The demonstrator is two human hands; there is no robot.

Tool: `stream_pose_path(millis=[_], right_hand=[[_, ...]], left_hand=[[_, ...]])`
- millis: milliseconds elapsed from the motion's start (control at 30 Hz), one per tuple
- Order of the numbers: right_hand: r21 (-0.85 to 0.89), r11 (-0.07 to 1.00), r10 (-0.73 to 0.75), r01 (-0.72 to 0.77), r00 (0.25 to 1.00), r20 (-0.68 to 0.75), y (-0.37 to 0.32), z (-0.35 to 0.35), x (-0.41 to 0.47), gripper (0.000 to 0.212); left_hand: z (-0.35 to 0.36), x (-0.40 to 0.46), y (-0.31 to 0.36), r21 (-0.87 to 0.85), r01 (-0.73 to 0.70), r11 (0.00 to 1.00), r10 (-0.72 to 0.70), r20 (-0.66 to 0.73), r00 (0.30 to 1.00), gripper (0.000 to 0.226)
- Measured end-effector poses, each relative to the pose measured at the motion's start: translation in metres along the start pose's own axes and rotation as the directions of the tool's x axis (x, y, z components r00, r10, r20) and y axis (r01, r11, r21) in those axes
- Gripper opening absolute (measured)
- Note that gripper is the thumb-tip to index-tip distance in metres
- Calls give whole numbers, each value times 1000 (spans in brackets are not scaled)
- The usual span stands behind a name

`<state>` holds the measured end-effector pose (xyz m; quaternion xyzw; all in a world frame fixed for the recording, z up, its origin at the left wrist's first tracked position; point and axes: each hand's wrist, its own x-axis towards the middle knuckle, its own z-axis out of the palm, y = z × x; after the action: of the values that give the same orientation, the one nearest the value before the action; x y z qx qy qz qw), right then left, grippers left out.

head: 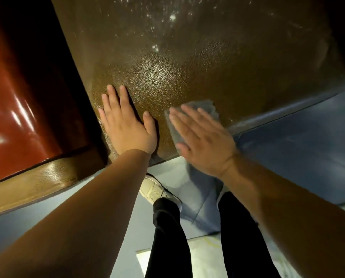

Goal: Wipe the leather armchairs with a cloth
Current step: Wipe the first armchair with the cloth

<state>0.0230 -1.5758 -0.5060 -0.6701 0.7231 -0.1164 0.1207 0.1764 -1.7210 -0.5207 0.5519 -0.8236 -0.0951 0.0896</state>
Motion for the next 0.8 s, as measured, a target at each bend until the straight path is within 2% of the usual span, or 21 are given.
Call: stream_pose_path(millis=[33,100,200,300,333,367,433,467,533,567,600,633,700,767,800], right_hand=[[-21,999,45,-45,999,3,17,-2,-3,69],[-34,973,225,-226,973,-49,59,-14,-13,71],[-41,856,502,-516,847,-174,100,-31,-29,65],[30,732,669,-681,710,-219,69,-23,-22,67],[29,745,658,-666,728,-189,47,-15,-20,69],[17,802,595,-598,794,-130,23,-4,-22,72],[3,917,398,-398,917,-28,-15,16,-35,76],[-13,950,313,-313,950,-15,-22,21,-42,78],[-78,975,209,-210,978,-17,-5,22,-49,81],[-113,968,221,-222,975,-22,10,19,-49,83],[-127,947,291,-296,955,-57,24,15,-48,82],[-104,899,413,-425,903,-120,40,10,-47,79],[12,733,660,-680,707,-252,71,0,-43,70],[175,590,794,-788,527,-303,80,-9,-34,70],[218,570,813,-792,504,-291,72,-9,-29,68]], left_hand=[[2,1,0,2,-7,1000,7,-5,1000,82],[5,1,-1,-4,-11,1000,10,-12,1000,81],[9,1,-2,-6,-23,1000,23,-41,999,81],[13,1,-3,-1,-30,1000,30,-56,998,80],[14,1,-4,1,-33,999,33,-58,998,80],[14,1,-5,5,-38,999,38,-57,998,79],[15,0,-8,11,-44,999,45,-57,997,79],[16,0,-9,11,-45,999,46,-57,997,79],[17,-1,-10,9,-45,999,46,-65,997,79],[17,-1,-10,10,-46,999,47,-72,996,79],[17,-1,-10,10,-49,999,49,-78,996,79],[16,-1,-10,11,-51,999,52,-82,995,79],[15,0,-9,11,-53,999,54,-84,995,79],[14,2,-7,9,-47,999,47,-77,996,80],[13,2,-6,6,-43,999,43,-73,996,81]])
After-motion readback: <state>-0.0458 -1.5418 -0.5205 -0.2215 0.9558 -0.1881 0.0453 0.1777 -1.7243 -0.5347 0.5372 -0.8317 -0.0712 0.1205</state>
